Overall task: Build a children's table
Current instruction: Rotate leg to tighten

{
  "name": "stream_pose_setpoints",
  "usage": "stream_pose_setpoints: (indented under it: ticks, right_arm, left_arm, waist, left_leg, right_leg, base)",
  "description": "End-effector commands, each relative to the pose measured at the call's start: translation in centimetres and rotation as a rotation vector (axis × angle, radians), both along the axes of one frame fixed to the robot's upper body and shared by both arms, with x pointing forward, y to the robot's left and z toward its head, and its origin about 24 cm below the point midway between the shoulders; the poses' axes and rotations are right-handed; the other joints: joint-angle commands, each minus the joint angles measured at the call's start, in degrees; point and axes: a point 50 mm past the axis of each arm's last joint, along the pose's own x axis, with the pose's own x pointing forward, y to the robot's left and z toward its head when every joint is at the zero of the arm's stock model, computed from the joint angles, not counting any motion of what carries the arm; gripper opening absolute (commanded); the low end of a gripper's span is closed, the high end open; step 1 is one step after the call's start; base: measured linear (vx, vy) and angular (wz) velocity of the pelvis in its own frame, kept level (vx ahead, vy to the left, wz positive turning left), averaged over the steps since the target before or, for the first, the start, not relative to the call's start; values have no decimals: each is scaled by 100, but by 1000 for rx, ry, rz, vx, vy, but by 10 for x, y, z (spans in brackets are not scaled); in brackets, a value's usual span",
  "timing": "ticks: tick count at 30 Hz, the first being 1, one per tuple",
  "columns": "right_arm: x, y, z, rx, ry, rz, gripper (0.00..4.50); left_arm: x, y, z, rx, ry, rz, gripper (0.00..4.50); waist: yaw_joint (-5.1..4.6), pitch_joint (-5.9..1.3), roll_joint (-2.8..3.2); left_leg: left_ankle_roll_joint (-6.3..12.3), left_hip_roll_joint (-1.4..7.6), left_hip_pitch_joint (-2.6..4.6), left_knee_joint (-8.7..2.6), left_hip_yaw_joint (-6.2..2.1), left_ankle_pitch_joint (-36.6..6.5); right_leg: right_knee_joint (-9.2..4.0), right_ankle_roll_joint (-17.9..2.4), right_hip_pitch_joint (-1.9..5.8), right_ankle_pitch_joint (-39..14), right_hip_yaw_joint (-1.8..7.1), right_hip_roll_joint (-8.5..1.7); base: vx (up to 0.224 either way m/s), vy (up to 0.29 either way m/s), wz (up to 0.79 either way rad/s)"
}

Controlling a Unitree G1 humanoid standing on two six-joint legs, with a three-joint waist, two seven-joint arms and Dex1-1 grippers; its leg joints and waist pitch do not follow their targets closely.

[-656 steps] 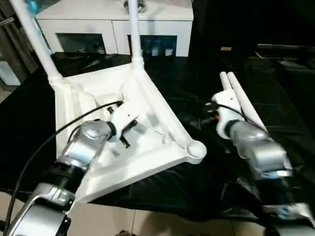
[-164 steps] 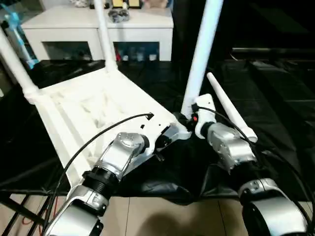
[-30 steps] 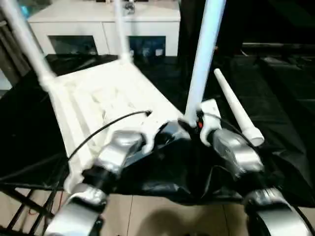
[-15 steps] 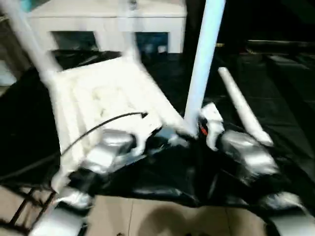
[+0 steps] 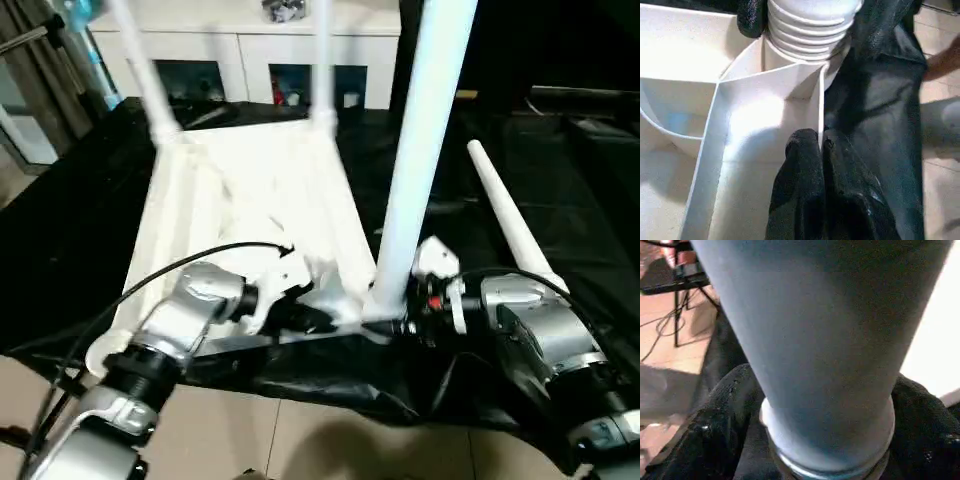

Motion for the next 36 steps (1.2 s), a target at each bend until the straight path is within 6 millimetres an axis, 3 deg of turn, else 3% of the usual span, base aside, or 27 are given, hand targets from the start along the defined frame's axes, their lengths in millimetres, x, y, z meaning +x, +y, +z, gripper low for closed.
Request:
stream_pose_setpoints:
  ticks: [1, 4, 5, 9, 12, 14, 15, 16, 17, 19, 20, 22, 24, 26, 27, 29, 36]
  right_arm:
    - [-7, 12, -3, 16, 26, 66, 335]
    - [-9, 15, -5, 23, 34, 65, 306]
    - [-10, 15, -5, 26, 36, 62, 306]
    - [-9, 19, -12, 34, 36, 1, 288]
    - [-6, 22, -17, 29, 27, -72, 286]
    - [3, 26, -26, 14, 2, -218, 285]
    - [4, 27, -27, 13, 1, -237, 284]
    - [9, 29, -31, 4, -5, -314, 284]
    - [19, 34, -39, -1, 9, -494, 283]
    - [22, 37, -41, 4, 20, -549, 281]
    - [27, 40, -44, -7, 17, -634, 281]
    - [31, 42, -46, -15, 14, -710, 281]
    - [38, 48, -48, -16, 19, -817, 281]
    - [42, 54, -45, 2, 5, -839, 281]
    - [43, 55, -44, 15, 1, -837, 281]
    - [47, 61, -35, 98, 0, -816, 336]
    - [52, 59, -21, 148, -41, -725, 397]
  left_arm:
    - [-3, -14, 10, -62, -32, -82, 0]
    - [-3, -15, 9, -64, -39, -69, 0]
    - [-3, -15, 9, -65, -41, -63, 0]
    - [1, -19, 7, -73, -55, -2, 0]
    - [4, -22, 6, -86, -67, 50, 0]
    - [11, -28, 6, -99, -86, 134, 0]
    - [12, -29, 7, -99, -89, 145, 0]
    - [16, -32, 7, -102, -102, 191, 0]
    - [26, -38, 8, -93, -134, 314, 0]
    - [30, -41, 8, -93, -143, 357, 0]
    - [35, -44, 9, -94, -151, 424, 0]
    - [38, -48, 10, -97, -156, 464, 0]
    - [41, -56, 11, -96, -162, 505, 0]
    - [41, -61, 12, -98, -168, 493, 0]
    - [40, -62, 12, -100, -170, 482, 0]
    - [35, -65, 12, -104, -181, 418, 0]
    - [28, -61, 11, -109, -183, 306, 0]
  waist:
    - [-23, -398, -17]
    - [-23, -404, -19]
    - [-18, -411, -59]
    - [-19, -401, -59]
    - [-45, -380, -75]
    - [-76, -359, -75]
    - [-138, -346, -81]
    - [-138, -346, -81]
    - [-213, -326, -74]
    - [-278, -332, -96]
    - [-295, -340, -100]
    - [-329, -343, -97]
    - [-362, -356, -91]
    - [-382, -364, -90]
    - [-394, -360, -86]
    - [-400, -378, -80]
    - [-383, -430, -63]
  left_leg:
    - [444, 224, 55, -397, -40, -990]
    - [440, 219, 46, -396, -44, -943]
    - [459, 218, 39, -389, -44, -877]
    - [470, 211, 38, -386, -34, -861]
    - [390, 190, 31, -393, -34, -971]
    - [300, 181, 53, -411, -41, -1181]
    - [216, 167, 46, -428, -59, -1304]
    - [216, 167, 46, -428, -59, -1304]
    - [135, 144, 44, -429, -66, -1395]
    - [66, 120, 63, -414, -88, -1584]
    - [112, 118, 80, -407, -81, -1531]
    - [171, 121, 36, -418, -94, -1500]
    - [177, 115, 40, -412, -94, -1502]
    - [231, 121, 38, -409, -90, -1524]
    - [243, 124, 20, -413, -92, -1515]
    - [326, 131, -6, -410, -87, -1416]
    - [591, 156, -44, -369, -73, -841]
  right_leg:
    - [-375, -1350, 331, -1131, 282, -301]
    - [-359, -1374, 339, -996, 279, -294]
    - [-341, -1381, 346, -952, 284, -303]
    - [-365, -1334, 334, -1075, 286, -304]
    - [-407, -1228, 333, -1402, 280, -305]
    - [-466, -1080, 315, -1868, 275, -313]
    - [-499, -967, 320, -2187, 253, -311]
    - [-499, -967, 320, -2187, 253, -311]
    - [-541, -858, 289, -2530, 235, -310]
    - [-594, -655, 290, -2960, 203, -308]
    - [-617, -662, 260, -2877, 225, -317]
    - [-605, -674, 285, -2779, 206, -301]
    - [-598, -722, 268, -2701, 201, -304]
    - [-587, -784, 264, -2550, 209, -305]
    - [-580, -816, 271, -2490, 211, -310]
    - [-551, -902, 298, -2213, 220, -311]
    - [-394, -1337, 361, -1027, 239, -315]
  base:
    - [0, 0, 0]
    - [0, 0, 0]
    - [0, 0, 0]
    - [0, 0, 0]
    - [0, 0, 0]
    - [0, 0, 0]
    - [0, 0, 0]
    - [0, 0, 0]
    - [0, 0, 0]
    - [0, 0, 0]
    - [0, 0, 0]
    - [0, 0, 0]
    - [0, 0, 0]
    - [0, 0, 0]
    - [0, 0, 0]
    - [0, 0, 0]
    - [0, 0, 0]
